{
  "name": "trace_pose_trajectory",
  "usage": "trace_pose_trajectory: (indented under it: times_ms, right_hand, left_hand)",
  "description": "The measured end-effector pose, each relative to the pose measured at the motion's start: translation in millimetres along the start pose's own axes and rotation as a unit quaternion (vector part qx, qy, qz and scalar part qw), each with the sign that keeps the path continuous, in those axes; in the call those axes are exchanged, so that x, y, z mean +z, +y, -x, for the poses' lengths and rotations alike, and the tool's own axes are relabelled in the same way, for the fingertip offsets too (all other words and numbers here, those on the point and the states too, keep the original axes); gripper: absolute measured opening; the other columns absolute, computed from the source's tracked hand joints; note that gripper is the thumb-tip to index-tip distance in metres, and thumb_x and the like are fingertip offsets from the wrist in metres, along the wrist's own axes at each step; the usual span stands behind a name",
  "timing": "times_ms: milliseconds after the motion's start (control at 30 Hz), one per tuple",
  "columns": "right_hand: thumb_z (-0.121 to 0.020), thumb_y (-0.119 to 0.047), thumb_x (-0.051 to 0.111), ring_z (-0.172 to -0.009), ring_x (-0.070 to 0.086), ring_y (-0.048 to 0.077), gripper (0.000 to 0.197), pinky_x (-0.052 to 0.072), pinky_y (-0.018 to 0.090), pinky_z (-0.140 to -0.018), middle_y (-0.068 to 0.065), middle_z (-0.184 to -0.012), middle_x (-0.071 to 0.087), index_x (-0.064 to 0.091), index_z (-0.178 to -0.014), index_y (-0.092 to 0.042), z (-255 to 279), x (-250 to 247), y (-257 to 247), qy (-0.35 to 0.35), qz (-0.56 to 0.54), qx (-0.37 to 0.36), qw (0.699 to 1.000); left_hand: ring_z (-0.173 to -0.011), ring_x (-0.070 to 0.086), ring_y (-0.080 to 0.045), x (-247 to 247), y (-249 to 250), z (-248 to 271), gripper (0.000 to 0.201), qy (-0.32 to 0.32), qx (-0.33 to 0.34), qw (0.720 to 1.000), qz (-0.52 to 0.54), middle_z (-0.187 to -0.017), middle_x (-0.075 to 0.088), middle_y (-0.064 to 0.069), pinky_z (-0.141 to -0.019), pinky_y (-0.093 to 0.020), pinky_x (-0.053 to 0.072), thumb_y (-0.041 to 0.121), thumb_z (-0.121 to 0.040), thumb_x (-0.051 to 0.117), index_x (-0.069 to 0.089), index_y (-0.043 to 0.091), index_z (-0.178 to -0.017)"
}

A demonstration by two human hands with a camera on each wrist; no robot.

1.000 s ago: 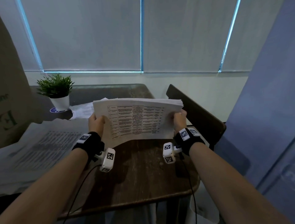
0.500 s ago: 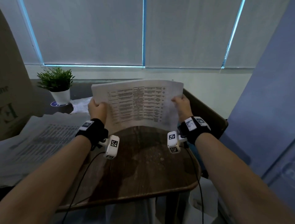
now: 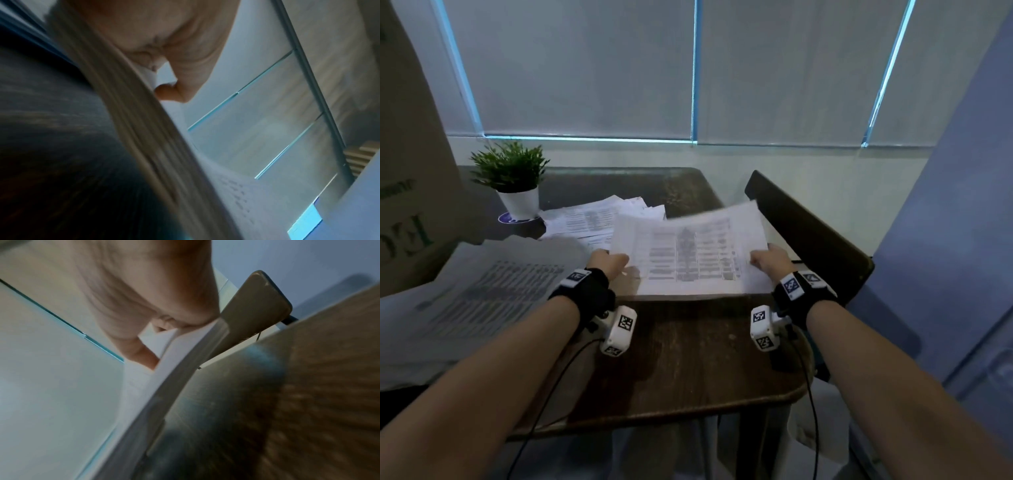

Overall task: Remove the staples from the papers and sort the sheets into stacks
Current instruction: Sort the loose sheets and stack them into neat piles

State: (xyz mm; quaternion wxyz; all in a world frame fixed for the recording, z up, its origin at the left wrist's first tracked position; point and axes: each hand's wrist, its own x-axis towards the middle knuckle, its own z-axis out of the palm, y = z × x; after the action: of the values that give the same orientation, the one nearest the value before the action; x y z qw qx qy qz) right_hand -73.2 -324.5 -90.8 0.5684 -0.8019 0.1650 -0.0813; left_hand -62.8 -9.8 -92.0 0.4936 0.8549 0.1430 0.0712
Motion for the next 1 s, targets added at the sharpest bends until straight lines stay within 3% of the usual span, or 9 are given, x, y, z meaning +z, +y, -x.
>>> trace_pose_trajectory:
  times_ms: [167,267,333,467,600,700,867,933,1000]
  right_hand:
    - [-0.089,-0.011,0.06,-0.1,0.057,0.029,0.026,0.047,0.032,-0.08,0.018,-0.117,0.059,0.059,-0.112,0.001,8.7,9.7,0.7,-0.053,0.308,0.099,0.945]
    - [-0.084,-0.032,0.063,-0.119,0.053,0.032,0.045,0.044,0.037,-0.096,0.016,-0.13,0.054,0.056,-0.121,-0.008,9.2,21.5,-22.3,-0.003,0.45,0.027,0.893]
    - [-0.082,-0.034,0.062,-0.117,0.053,0.034,0.047,0.044,0.036,-0.093,0.018,-0.127,0.055,0.057,-0.121,-0.008,14.6,40.0,-47.9,0.013,0.396,-0.049,0.917]
    - [-0.088,-0.029,0.067,-0.09,0.061,0.023,0.034,0.05,0.031,-0.072,0.01,-0.099,0.061,0.062,-0.111,-0.004,50.3,101.9,-94.4,-0.221,0.182,-0.084,0.955]
    - [-0.096,-0.018,0.06,-0.094,0.067,0.026,0.029,0.055,0.036,-0.092,0.014,-0.1,0.063,0.054,-0.118,0.0,90.9,179.5,-113.2,-0.375,0.118,-0.013,0.92]
    - [-0.095,-0.016,0.06,-0.09,0.069,0.029,0.033,0.053,0.037,-0.096,0.017,-0.091,0.064,0.052,-0.121,0.002,106.6,227.8,-110.1,-0.395,0.104,0.033,0.912]
    - [-0.09,-0.017,0.066,-0.096,0.065,0.03,0.047,0.055,0.037,-0.089,0.019,-0.131,0.057,0.051,-0.13,0.001,114.5,271.3,-102.3,-0.38,0.123,0.031,0.916]
    - [-0.092,-0.019,0.064,-0.102,0.063,0.025,0.038,0.053,0.03,-0.086,0.013,-0.118,0.061,0.054,-0.123,0.001,117.0,275.4,-105.4,-0.384,0.146,0.01,0.911]
    - [-0.095,-0.013,0.058,-0.066,0.059,0.012,0.011,0.051,0.021,-0.062,0.003,-0.077,0.062,0.056,-0.089,-0.004,117.1,280.2,-110.0,-0.372,0.129,0.003,0.919]
  left_hand:
    - [-0.104,0.056,-0.031,-2.6,-2.9,8.9,0.031,-0.086,-0.03,0.965,-0.245,-0.112,0.057,-0.019,-0.083,-0.035,0.046,0.013,-0.089,0.056,0.055,-0.007,-0.112]
    - [-0.081,0.054,-0.027,-25.4,5.4,2.0,0.012,-0.092,-0.005,0.98,-0.174,-0.088,0.056,-0.014,-0.071,-0.032,0.045,0.009,-0.087,0.058,0.058,-0.002,-0.09]
    - [-0.067,0.051,-0.022,-56.2,13.7,-3.8,0.011,-0.096,-0.024,0.993,-0.069,-0.076,0.052,-0.008,-0.068,-0.03,0.044,0.011,-0.089,0.057,0.054,0.005,-0.08]
    - [-0.067,0.048,-0.021,-134.2,4.6,-10.9,0.01,-0.028,-0.064,0.997,-0.022,-0.077,0.05,-0.011,-0.062,-0.031,0.039,0.015,-0.091,0.057,0.055,0.006,-0.088]
    - [-0.125,0.043,-0.038,-200.2,-48.7,-15.6,0.041,0.049,-0.109,0.982,-0.146,-0.137,0.044,-0.024,-0.086,-0.039,0.037,0.006,-0.093,0.052,0.045,-0.008,-0.131]
    - [-0.132,0.035,-0.037,-225.5,-84.2,-13.0,0.05,0.047,-0.159,0.969,-0.182,-0.147,0.032,-0.022,-0.1,-0.041,0.033,0.016,-0.097,0.049,0.034,-0.004,-0.14]
    - [-0.134,0.034,-0.036,-235.9,-119.6,-19.7,0.063,-0.031,-0.21,0.956,-0.203,-0.152,0.028,-0.016,-0.104,-0.042,0.032,0.036,-0.097,0.048,0.027,0.004,-0.146]
    - [-0.13,0.039,-0.036,-234.8,-127.1,-26.5,0.065,-0.028,-0.201,0.954,-0.22,-0.149,0.032,-0.016,-0.1,-0.041,0.036,0.037,-0.095,0.051,0.029,0.004,-0.146]
    - [-0.12,0.047,-0.035,-231.9,-127.0,-29.4,0.064,-0.033,-0.198,0.953,-0.227,-0.141,0.042,-0.018,-0.094,-0.04,0.042,0.04,-0.092,0.056,0.036,0.005,-0.142]
